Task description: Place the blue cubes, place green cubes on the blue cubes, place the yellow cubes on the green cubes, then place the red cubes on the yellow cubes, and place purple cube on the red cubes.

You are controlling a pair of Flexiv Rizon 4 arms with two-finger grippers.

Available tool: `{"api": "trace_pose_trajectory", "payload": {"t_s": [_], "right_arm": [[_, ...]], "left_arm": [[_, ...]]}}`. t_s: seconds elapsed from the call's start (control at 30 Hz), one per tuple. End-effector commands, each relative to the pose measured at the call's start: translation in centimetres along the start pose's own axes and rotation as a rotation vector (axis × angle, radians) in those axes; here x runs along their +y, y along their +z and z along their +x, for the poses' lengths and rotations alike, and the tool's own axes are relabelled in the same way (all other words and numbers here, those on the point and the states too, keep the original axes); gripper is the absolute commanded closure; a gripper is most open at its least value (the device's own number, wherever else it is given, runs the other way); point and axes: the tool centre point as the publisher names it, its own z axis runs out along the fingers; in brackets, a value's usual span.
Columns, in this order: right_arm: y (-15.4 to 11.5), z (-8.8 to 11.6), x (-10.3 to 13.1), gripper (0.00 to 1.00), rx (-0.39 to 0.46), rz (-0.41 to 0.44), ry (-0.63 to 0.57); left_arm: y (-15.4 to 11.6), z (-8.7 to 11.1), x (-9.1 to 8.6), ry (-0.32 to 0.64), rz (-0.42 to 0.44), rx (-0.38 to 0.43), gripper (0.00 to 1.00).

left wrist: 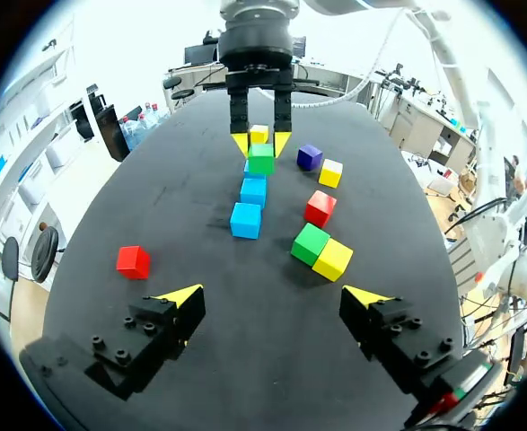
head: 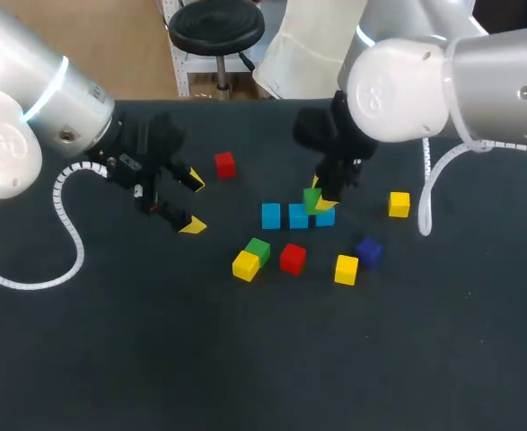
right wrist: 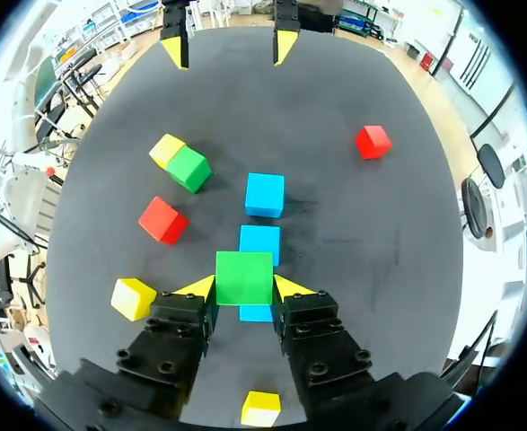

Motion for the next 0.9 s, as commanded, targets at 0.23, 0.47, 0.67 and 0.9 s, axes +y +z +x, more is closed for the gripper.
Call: {"api": "trace_pose_trajectory", "payload": {"t_s": [0.23, 0.47, 0.67, 0.9], "right_arm": [[0.45, 0.2, -0.37, 1.0, -0.008, -0.012, 0.0], [0.46, 0.27, -0.53, 1.0, -0.005, -0.014, -0.001], [0.44, 0.25, -0.78, 1.0, -0.005, -0.015, -0.001], [0.48, 0.16, -0.88, 1.0, -0.008, -0.019, -0.002]], "left_arm": [[-0.01, 0.13, -0.02, 0.003, 0.0, -0.003, 0.0], [-0.01, 0.13, -0.02, 0.003, 0.0, -0.003, 0.0], [-0.01, 0.13, -0.02, 0.003, 0.0, -0.003, 0.0], [-0.01, 0.13, -0.02, 0.003, 0.0, -0.003, 0.0]]}}
